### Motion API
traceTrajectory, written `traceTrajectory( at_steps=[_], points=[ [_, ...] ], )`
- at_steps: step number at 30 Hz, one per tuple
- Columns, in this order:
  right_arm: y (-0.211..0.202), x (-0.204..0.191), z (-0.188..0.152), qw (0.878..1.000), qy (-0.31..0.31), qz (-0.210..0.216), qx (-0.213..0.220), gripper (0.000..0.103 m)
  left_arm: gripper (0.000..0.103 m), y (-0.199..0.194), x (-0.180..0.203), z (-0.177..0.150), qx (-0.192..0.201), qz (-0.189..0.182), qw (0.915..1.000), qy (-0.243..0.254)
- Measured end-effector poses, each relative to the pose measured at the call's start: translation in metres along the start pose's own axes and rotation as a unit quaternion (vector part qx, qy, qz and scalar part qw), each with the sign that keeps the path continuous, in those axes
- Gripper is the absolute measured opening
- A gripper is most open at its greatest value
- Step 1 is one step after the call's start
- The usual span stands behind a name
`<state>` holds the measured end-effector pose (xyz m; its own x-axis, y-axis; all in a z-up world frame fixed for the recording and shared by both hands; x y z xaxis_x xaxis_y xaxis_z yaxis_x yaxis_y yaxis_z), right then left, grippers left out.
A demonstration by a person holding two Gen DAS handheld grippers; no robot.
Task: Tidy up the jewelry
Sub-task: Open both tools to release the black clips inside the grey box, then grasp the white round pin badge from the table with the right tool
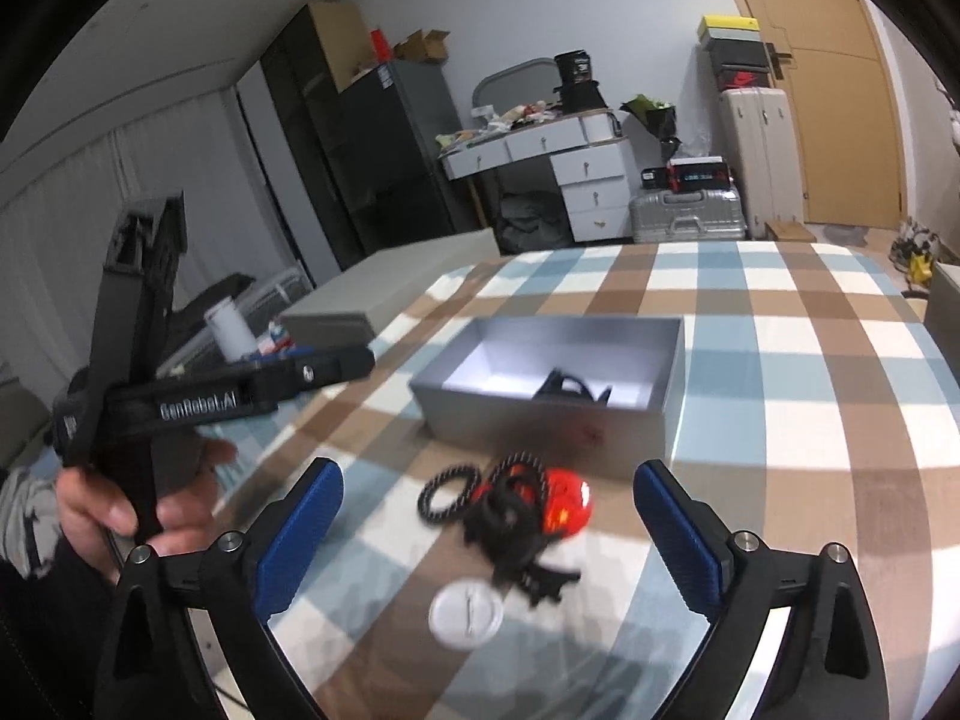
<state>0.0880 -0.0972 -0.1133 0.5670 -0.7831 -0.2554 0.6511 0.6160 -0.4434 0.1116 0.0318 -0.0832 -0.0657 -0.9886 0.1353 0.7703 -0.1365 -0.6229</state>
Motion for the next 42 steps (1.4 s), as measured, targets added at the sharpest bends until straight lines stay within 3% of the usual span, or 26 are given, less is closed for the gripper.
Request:
traceTrajectory(
  at_steps=[5,17,26,30,37,40,41,42],
  points=[
    [-0.003,-0.007,-0.020,1.000,-0.002,0.001,-0.013,0.099,0.088,-0.005,-0.003,-0.018,0.004,0.028,0.9996,-0.003],
    [0.020,-0.016,-0.055,0.998,0.002,-0.023,-0.062,0.099,0.089,-0.010,-0.029,-0.052,-0.029,0.069,0.9969,-0.021],
    [0.041,-0.032,-0.069,0.992,-0.064,-0.061,-0.093,0.097,0.089,-0.013,-0.042,-0.058,-0.037,0.076,0.9956,-0.041],
    [0.053,-0.034,-0.075,0.987,-0.074,-0.077,-0.118,0.084,0.089,-0.012,-0.042,-0.060,-0.046,0.071,0.9954,-0.044],
    [0.057,-0.028,-0.077,0.984,-0.073,-0.101,-0.127,0.070,0.089,-0.011,-0.045,-0.061,-0.051,0.070,0.9950,-0.049],
    [0.057,-0.029,-0.078,0.980,-0.096,-0.121,-0.128,0.053,0.089,-0.010,-0.044,-0.061,-0.056,0.068,0.9949,-0.048],
    [0.057,-0.031,-0.078,0.979,-0.103,-0.119,-0.127,0.041,0.089,-0.010,-0.044,-0.061,-0.057,0.068,0.9949,-0.048],
    [0.057,-0.032,-0.079,0.979,-0.105,-0.117,-0.127,0.041,0.089,-0.010,-0.044,-0.061,-0.058,0.068,0.9949,-0.047]
  ],
)
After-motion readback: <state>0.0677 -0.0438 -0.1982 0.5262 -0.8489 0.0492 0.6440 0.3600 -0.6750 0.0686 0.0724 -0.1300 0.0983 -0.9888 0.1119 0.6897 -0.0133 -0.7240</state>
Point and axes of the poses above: each gripper's, at about its wrist camera, not at the fingertips, and y roughly the way its jaws point, x to its right, z to its top, the point moved 7 cm from there along y, roughly the way its jaws point, and after that the axes turned 1 degree about x, right-handed, at the moved point
